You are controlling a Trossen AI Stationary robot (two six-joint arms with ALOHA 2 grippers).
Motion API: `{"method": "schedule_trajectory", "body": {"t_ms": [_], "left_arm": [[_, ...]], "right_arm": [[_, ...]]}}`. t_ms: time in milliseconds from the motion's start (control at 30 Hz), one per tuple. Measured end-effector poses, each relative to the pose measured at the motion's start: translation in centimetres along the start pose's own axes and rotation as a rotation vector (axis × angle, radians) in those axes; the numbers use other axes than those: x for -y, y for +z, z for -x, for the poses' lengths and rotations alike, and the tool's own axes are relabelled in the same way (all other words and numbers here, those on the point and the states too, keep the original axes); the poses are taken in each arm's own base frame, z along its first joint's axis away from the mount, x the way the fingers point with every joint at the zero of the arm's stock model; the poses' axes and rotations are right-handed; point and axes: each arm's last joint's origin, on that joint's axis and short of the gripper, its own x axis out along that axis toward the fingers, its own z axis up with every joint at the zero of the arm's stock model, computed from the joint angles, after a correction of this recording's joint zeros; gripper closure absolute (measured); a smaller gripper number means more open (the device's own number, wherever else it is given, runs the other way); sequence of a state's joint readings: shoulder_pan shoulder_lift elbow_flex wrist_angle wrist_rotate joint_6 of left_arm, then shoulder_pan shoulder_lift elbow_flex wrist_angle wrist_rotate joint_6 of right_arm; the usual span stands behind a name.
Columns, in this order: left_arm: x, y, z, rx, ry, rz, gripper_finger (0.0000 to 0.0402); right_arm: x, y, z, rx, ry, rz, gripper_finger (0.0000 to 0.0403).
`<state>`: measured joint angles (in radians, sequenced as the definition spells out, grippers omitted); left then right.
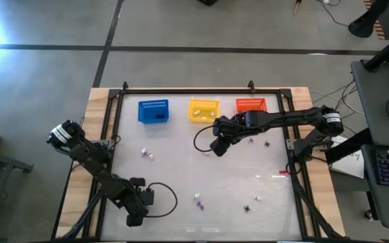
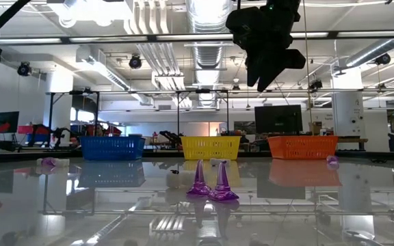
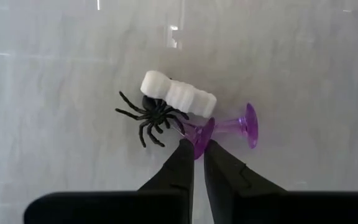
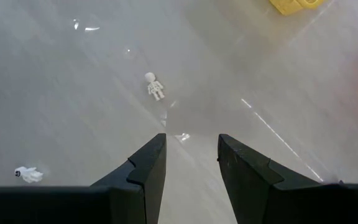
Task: Sort Halloween decoration
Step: Put the purple hat toy into the orange bin
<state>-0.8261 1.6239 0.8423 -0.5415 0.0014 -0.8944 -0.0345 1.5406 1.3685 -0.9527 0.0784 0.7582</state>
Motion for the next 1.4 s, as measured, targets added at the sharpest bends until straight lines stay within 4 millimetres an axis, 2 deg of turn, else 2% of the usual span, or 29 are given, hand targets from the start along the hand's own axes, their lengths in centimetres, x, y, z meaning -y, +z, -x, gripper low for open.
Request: {"method": "schedule_trajectory", "body": {"t_ms": [267,533,767,967,1200,1400], "left_arm": [[-0.1,-0.2,1.9,0.017,-0.052,0.029,0.0401],[-1.3,-0.6,5.5,0.114,-0.026,0.071,0.0401],[-4.1,-0.3,9.0,0.291,0.073,0.115,0.0402],[-6.6,0.7,11.5,0.426,0.125,0.131,0.0401],[-9.4,2.0,12.7,0.476,0.199,0.103,0.0401],[-11.9,3.6,13.2,0.505,0.280,0.081,0.0401]], "right_arm": [[0.0,0.0,0.0,0.000,0.000,0.000,0.0266],[0.0,0.0,0.0,0.001,0.000,0.036,0.0266],[-0.1,0.2,0.0,0.011,0.017,0.059,0.0266],[-1.5,0.6,0.1,0.109,0.118,0.079,0.0266],[-2.5,1.9,0.4,0.239,0.227,0.043,0.0266],[-2.9,3.2,0.9,0.332,0.331,-0.086,0.0266]]}}
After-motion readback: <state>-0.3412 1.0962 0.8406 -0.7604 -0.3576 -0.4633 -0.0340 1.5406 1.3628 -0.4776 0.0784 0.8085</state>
